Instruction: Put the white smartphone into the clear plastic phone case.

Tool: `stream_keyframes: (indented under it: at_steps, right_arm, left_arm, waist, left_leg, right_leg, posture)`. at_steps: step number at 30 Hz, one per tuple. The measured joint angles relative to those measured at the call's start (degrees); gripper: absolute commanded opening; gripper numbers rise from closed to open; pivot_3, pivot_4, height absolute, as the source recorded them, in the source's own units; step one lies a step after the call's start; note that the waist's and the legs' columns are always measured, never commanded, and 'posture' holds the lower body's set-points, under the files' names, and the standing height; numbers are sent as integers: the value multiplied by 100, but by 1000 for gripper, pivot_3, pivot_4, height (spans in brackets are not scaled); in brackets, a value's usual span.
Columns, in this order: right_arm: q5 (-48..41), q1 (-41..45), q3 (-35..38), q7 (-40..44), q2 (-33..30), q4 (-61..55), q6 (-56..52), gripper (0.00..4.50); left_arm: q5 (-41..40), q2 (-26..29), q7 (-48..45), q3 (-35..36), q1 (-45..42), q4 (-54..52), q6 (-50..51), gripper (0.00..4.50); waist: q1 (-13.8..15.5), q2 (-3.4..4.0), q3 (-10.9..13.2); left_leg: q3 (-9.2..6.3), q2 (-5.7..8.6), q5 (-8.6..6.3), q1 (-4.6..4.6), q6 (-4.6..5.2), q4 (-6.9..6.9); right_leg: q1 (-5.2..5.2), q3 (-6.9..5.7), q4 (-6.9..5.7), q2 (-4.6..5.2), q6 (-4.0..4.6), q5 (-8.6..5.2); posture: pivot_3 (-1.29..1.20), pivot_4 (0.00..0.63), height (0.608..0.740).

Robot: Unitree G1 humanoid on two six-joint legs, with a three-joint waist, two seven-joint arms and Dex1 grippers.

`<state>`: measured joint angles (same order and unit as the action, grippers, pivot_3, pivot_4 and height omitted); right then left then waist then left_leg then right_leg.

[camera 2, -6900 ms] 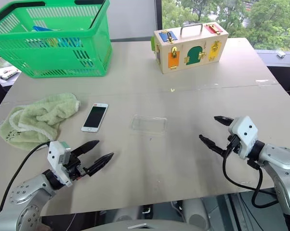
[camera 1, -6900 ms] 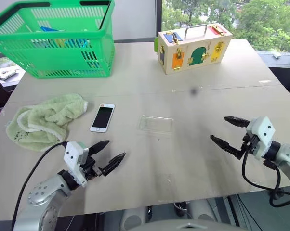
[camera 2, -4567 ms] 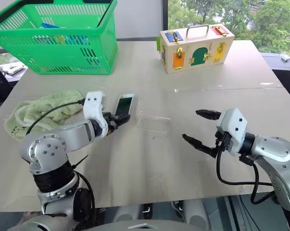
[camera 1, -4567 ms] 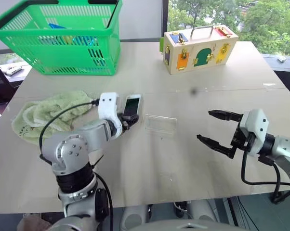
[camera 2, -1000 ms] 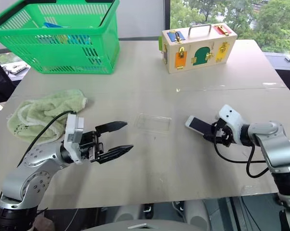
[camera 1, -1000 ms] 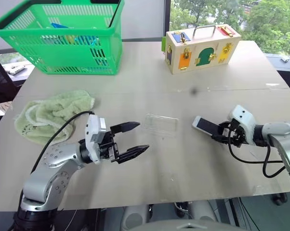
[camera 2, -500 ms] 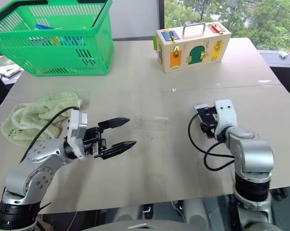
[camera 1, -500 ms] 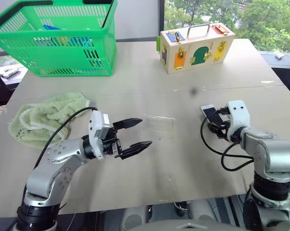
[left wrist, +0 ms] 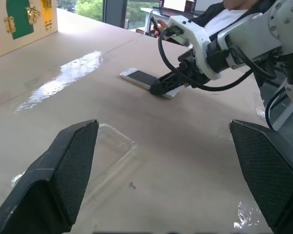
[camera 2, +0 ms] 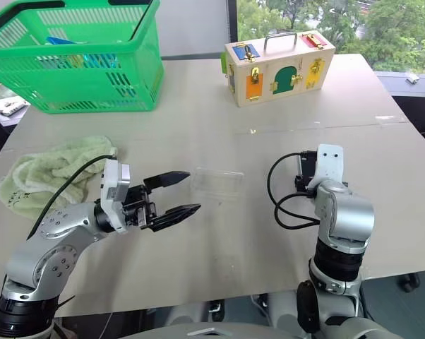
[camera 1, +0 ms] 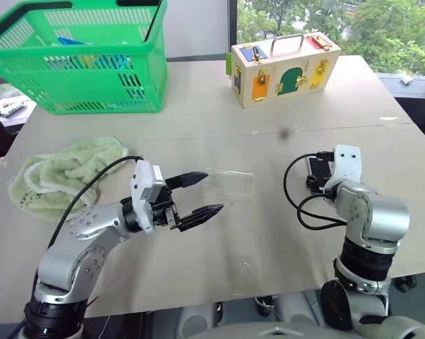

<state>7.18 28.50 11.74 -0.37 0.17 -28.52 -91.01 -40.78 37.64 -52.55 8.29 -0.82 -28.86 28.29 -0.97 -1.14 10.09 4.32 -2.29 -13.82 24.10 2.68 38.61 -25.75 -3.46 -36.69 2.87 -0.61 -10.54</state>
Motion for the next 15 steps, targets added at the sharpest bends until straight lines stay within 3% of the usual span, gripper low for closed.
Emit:
stream_keyframes:
  at_steps: [5, 15]
  right_arm:
    - [-290, -23, -351, 285, -523, 23, 26, 4473]
    - [-1912, -382, -627, 2482, -2978, -711, 570, 4473]
  left_arm:
    - [1, -14, 80, 1, 61, -8, 4, 4500]
    - [-25, -43, 161, 2, -28, -9, 9, 4500]
  waist:
    - [-6, 3, 2]
    - [19, 5, 4]
  left_leg:
    - [0, 0, 0, -2, 0, -4]
    - [-4, 1, 0, 6, 1, -33]
  right_leg:
    - [0, 0, 2, 0, 0, 0]
    - [3, -3, 49, -3, -3, -1]
  posture:
    - [0, 150, 740]
    - [0, 150, 740]
